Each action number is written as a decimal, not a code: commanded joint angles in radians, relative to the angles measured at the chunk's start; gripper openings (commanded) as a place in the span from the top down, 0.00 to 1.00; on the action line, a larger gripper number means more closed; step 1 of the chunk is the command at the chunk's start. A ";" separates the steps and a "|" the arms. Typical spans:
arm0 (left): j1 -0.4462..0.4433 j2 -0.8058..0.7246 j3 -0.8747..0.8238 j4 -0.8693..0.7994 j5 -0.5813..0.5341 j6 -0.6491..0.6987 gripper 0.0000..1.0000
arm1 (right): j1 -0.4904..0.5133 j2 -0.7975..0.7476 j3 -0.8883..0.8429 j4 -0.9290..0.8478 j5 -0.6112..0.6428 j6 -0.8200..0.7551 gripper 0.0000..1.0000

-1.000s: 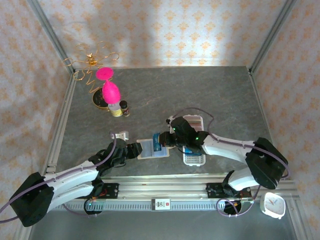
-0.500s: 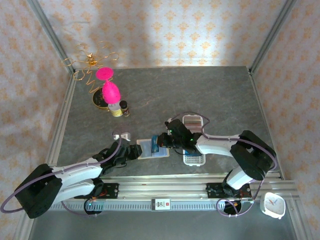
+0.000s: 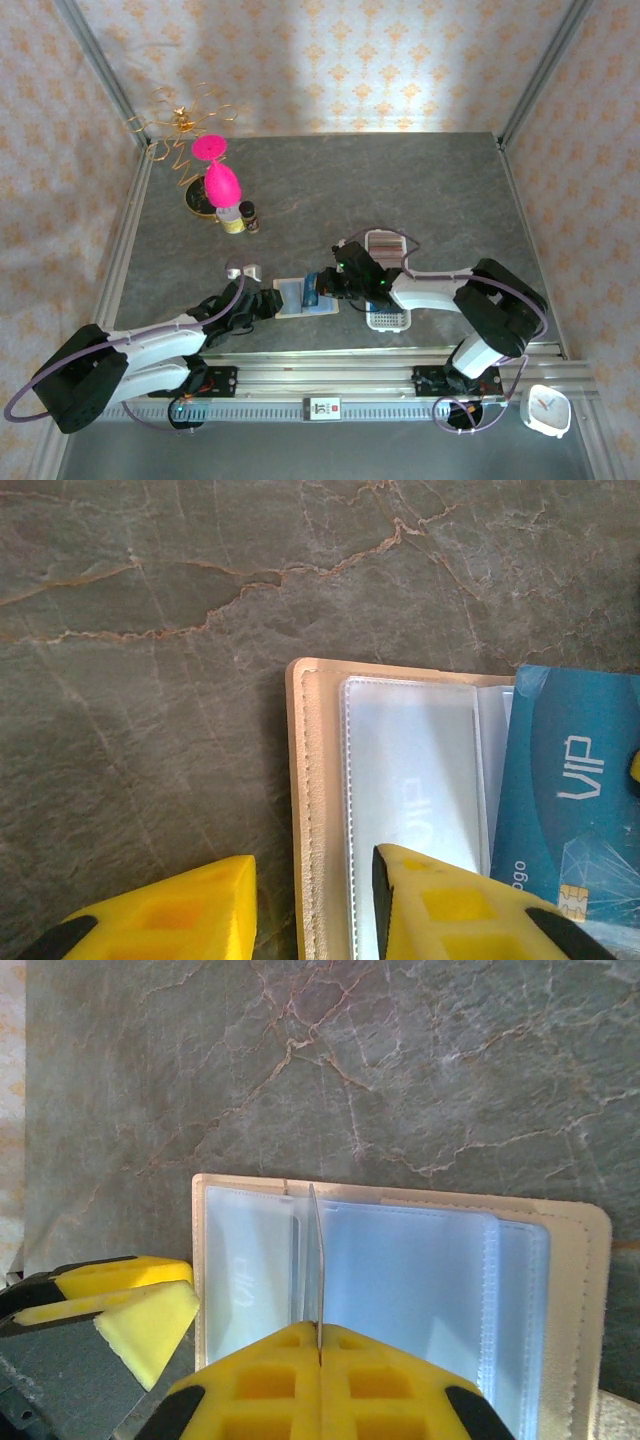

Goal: Put the credit cards into the card holder

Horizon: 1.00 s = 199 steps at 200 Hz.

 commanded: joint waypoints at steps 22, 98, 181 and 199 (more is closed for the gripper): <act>-0.007 0.040 0.004 0.057 0.032 0.006 0.70 | -0.001 0.021 -0.022 0.058 -0.031 0.034 1.00; -0.007 0.058 0.002 0.065 0.045 0.006 0.76 | 0.002 0.025 -0.040 0.101 -0.044 0.081 1.00; -0.007 0.060 -0.003 0.071 0.053 0.002 0.83 | 0.002 -0.014 -0.077 0.135 -0.016 0.142 1.00; -0.007 0.060 -0.005 0.073 0.054 0.000 0.84 | 0.001 -0.015 -0.086 0.146 -0.010 0.149 1.00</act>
